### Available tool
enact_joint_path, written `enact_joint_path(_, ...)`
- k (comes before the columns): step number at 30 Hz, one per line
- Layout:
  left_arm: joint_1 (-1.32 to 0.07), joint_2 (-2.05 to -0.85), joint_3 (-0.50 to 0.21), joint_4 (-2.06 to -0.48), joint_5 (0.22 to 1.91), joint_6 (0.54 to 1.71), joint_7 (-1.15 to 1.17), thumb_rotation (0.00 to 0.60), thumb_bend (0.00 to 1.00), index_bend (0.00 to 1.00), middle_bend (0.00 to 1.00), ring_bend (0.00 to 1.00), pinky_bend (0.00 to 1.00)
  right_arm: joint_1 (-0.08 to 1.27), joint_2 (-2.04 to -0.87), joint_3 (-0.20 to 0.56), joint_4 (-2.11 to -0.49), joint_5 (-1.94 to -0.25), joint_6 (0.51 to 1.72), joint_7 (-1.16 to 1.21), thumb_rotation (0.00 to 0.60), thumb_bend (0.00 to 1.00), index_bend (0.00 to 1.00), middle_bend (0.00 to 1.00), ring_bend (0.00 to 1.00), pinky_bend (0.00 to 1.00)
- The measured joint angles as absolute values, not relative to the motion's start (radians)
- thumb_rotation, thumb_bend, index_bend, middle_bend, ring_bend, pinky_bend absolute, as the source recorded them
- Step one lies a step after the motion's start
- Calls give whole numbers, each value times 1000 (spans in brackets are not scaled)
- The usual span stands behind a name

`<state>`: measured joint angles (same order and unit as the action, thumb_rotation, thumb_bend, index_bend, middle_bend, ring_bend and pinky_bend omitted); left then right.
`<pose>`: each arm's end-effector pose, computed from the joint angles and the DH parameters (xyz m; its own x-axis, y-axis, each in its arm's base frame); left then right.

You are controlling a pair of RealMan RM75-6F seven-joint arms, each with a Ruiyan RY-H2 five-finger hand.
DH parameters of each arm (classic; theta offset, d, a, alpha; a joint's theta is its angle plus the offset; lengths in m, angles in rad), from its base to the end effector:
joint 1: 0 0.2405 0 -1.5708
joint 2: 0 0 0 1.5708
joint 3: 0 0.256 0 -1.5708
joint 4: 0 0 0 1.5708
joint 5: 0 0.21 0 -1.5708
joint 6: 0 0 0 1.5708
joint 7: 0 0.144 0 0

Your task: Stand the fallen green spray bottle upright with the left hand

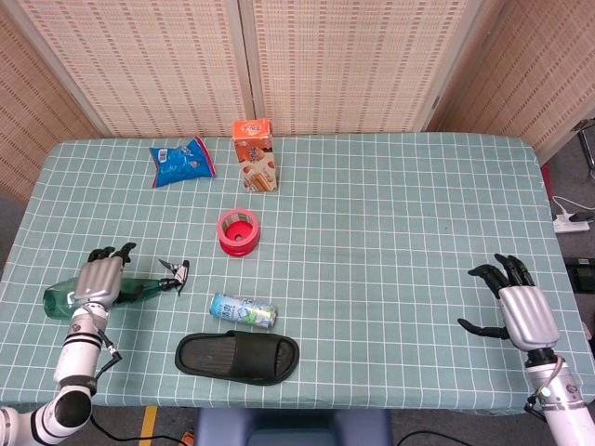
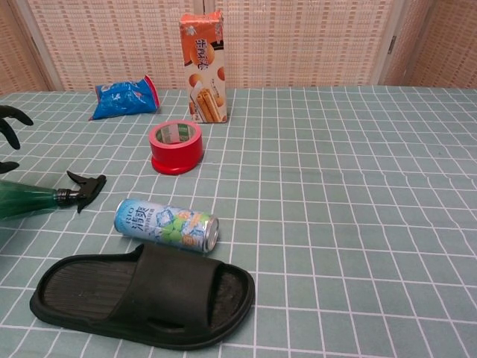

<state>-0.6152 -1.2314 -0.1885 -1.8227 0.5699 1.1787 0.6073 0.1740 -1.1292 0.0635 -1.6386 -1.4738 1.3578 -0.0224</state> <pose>-0.2307 0.3147 0.0889 0.4069 0.3229 0.8545 0.8667 0.1590 -0.4728 -0.2961 -0.2095 0.1395 0.3840 -0.0850 0.9194 -0.9227 -0.0718 0.3787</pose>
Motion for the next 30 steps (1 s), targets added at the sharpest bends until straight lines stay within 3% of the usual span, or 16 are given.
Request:
enact_joint_path(14, -622, -1289, -174, -1727, 530, 1132, 562, 600, 314, 139, 289, 132, 108, 168, -1130, 66, -1640, -1464, 1366, -14, 600, 0, 295, 227, 65, 64)
enact_joint_path(21, -638, -1294, -171, -1713, 485, 1110, 576, 600, 278, 78, 262, 115, 99, 163, -1128, 67, -1640, -1458, 1370, -10, 600, 0, 295, 227, 65, 64)
enact_joint_path(30, -642, -1249, -157, -1791, 536, 1155, 604, 600, 277, 174, 182, 74, 114, 163, -1123, 66, -1641, -1459, 1366, 2, 600, 0, 301, 227, 65, 64)
